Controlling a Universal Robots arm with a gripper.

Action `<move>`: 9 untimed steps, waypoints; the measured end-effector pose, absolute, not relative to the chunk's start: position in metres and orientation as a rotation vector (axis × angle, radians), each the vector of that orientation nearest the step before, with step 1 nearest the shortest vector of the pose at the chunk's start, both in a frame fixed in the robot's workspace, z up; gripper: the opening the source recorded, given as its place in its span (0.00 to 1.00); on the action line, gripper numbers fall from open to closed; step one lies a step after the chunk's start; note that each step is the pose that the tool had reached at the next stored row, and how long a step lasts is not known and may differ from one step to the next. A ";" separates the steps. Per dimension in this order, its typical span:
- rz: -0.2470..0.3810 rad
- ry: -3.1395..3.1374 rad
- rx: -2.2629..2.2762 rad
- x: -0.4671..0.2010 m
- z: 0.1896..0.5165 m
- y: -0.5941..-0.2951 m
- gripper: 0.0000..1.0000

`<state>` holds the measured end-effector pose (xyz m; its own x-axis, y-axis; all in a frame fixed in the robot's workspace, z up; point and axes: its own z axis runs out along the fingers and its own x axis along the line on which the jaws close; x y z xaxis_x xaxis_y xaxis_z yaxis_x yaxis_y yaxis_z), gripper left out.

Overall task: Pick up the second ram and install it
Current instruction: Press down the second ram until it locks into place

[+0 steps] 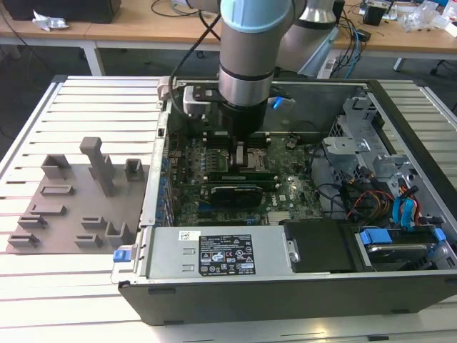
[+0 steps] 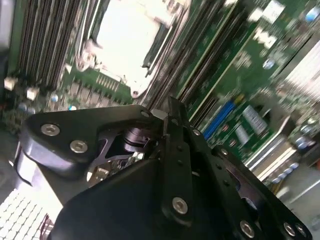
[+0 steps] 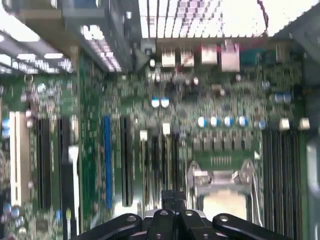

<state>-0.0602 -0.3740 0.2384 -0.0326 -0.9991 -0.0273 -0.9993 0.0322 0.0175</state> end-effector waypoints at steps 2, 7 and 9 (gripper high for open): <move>0.049 2.251 -2.179 -0.066 0.235 -0.374 0.10; 0.049 2.251 -2.180 -0.068 0.229 -0.374 0.10; 0.049 2.252 -2.180 -0.068 0.228 -0.374 0.10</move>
